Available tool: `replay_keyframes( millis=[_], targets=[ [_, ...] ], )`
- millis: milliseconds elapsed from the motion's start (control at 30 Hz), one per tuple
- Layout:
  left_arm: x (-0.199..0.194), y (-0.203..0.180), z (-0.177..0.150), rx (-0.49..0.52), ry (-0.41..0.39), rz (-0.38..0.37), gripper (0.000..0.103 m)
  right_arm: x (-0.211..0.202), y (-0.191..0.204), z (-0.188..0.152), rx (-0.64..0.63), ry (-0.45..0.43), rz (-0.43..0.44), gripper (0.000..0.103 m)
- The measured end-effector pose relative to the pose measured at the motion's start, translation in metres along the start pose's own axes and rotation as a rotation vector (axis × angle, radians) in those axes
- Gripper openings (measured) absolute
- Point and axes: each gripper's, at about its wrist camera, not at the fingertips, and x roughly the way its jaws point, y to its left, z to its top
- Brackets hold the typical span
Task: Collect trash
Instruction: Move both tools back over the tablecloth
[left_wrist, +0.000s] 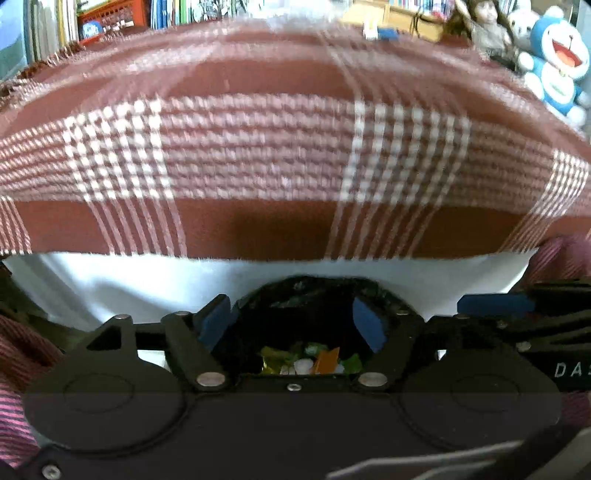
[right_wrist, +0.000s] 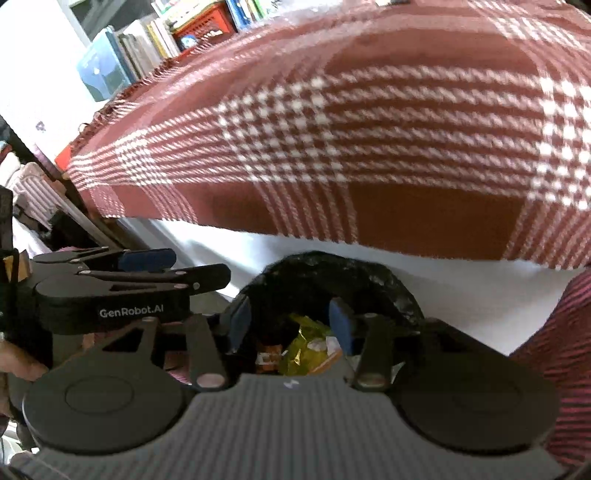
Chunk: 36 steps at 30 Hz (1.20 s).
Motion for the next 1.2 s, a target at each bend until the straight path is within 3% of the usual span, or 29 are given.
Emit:
replay_keyframes(
  millis=[67, 233, 467, 700, 800, 900, 1000, 1200],
  targets=[
    [-0.016, 0.003, 0.010, 0.012, -0.059, -0.022, 0.085, -0.006, 0.004, 0.007, -0.022, -0.001, 0.013, 0.069],
    [-0.056, 0.007, 0.054, 0.104, -0.233, -0.052, 0.096, -0.031, 0.022, 0.037, -0.143, -0.059, 0.011, 0.075],
    [-0.069, 0.011, 0.133, 0.140, -0.428, -0.038, 0.100, -0.066, 0.020, 0.099, -0.161, -0.220, 0.062, 0.086],
    [-0.038, 0.019, 0.218, 0.095, -0.586, -0.106, 0.102, -0.072, 0.001, 0.169, -0.164, -0.380, -0.090, 0.087],
    [-0.016, 0.020, 0.259, 0.119, -0.611, -0.137, 0.103, -0.066, -0.015, 0.199, -0.110, -0.419, -0.114, 0.087],
    [0.014, 0.014, 0.294, 0.133, -0.578, -0.146, 0.103, -0.050, -0.033, 0.234, -0.059, -0.431, -0.171, 0.087],
    [0.057, 0.009, 0.323, 0.109, -0.495, -0.143, 0.103, -0.030, -0.055, 0.263, -0.017, -0.408, -0.202, 0.087],
    [0.127, 0.003, 0.343, 0.058, -0.358, -0.118, 0.103, 0.021, -0.096, 0.302, 0.106, -0.339, -0.215, 0.087]
  ],
)
